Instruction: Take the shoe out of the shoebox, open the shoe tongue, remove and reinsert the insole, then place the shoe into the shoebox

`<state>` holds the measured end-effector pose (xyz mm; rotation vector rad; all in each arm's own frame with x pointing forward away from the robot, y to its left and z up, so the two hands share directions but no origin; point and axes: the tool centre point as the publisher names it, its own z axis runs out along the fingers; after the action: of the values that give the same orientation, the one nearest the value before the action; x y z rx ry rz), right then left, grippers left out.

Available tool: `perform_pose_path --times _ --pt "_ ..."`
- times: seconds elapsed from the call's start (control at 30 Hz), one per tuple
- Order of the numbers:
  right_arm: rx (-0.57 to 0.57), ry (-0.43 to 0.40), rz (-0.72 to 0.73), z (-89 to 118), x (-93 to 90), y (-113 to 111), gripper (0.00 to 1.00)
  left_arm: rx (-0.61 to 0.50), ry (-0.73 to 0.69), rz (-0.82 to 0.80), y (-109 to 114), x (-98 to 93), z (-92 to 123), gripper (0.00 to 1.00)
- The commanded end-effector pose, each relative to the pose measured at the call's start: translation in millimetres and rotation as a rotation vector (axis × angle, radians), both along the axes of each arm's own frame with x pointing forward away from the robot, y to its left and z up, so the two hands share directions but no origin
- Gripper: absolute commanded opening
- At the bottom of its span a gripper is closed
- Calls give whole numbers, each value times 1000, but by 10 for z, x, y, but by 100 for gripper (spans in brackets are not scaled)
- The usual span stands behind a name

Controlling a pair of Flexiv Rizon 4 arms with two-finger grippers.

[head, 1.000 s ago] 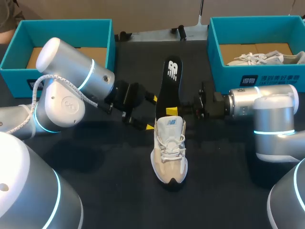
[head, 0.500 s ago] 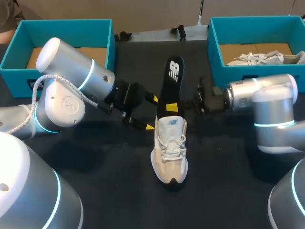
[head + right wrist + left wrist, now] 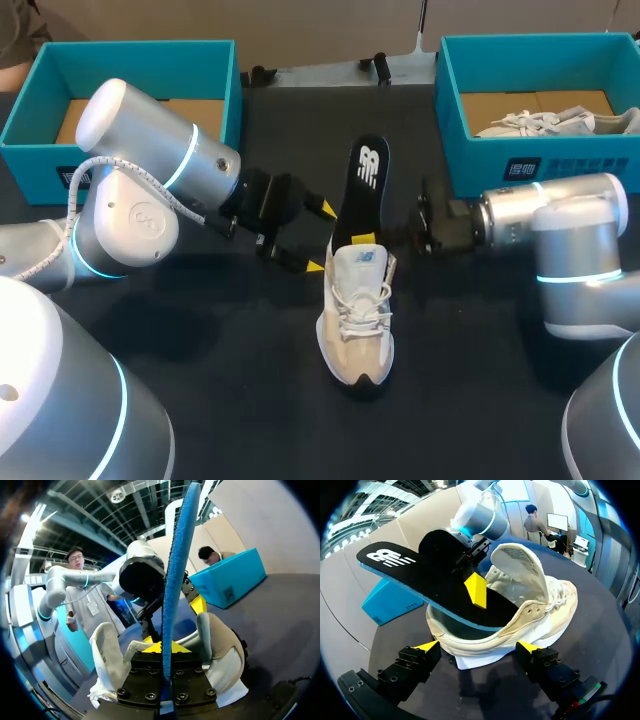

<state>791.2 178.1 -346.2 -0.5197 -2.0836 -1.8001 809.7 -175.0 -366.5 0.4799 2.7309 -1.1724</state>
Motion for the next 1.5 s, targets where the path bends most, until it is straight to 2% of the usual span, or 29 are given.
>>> perform_pose_path --times 0.03,0.3,0.47,0.67,0.7,1.0,1.13,1.23,1.3,1.5 --pt "2 8 -9 -51 -67 39 0 1 -1 1 -6 -7 -5 100" --pt "2 53 2 -148 -141 79 0 1 -1 1 -6 -7 -5 100" --pt "-6 46 -1 -89 -146 31 0 1 -1 1 -6 -7 -5 100" --pt "-36 26 18 12 -57 4 9 1 -1 1 -6 -7 -5 100" --pt "-38 23 21 21 -44 1 15 1 -1 1 -6 -7 -5 100" --pt "-47 -2 44 111 50 -6 18 1 -1 1 -6 -7 -5 100" --pt "-59 -4 63 139 107 -21 16 1 -1 1 -6 -7 -5 100" --pt "-67 14 88 135 140 -21 11 1 -1 1 -6 -7 -5 100" --pt "-76 36 109 122 158 -12 0 1 -1 1 -6 -7 -5 100" --pt "-90 89 146 51 126 2 0 1 -1 1 -6 -7 -5 100"
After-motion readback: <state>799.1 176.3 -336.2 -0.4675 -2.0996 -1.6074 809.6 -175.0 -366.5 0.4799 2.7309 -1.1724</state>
